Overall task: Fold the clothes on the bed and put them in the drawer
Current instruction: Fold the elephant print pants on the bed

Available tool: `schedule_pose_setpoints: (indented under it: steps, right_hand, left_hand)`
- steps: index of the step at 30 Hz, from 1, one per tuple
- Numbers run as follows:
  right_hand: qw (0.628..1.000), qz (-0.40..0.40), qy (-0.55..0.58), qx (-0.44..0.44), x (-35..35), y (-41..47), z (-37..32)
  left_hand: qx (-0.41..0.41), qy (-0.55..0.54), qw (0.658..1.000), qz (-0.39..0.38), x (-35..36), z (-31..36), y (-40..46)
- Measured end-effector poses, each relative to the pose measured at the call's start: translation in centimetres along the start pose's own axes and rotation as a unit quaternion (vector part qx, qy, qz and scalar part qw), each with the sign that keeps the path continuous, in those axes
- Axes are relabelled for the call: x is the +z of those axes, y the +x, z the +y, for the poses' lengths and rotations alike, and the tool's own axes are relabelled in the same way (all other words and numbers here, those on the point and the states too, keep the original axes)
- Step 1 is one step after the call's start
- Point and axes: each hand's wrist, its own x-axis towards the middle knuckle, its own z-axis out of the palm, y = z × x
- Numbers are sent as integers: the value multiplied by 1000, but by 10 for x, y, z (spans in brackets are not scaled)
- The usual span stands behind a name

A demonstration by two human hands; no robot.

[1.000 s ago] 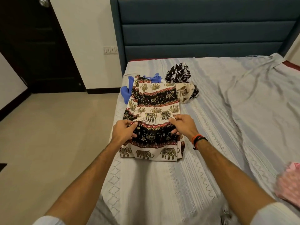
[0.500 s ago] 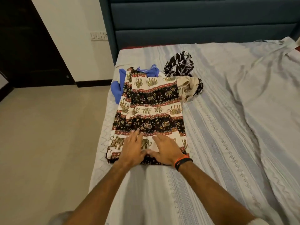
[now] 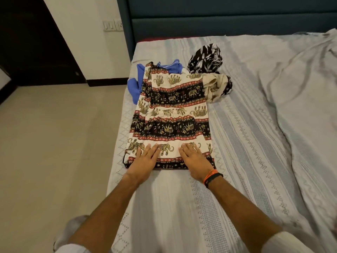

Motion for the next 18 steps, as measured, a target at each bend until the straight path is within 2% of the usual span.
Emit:
schedule_pose_setpoints:
  steps: [9,18]
  right_hand:
    - [1000,22,4,14,-27,-42,-1]
    - [999,-25,36,14,-47,-118,-28]
  left_hand:
    - [24,-8,999,-20,-32,16,-36]
    - [34,-60,997,-16,-46,49,-113]
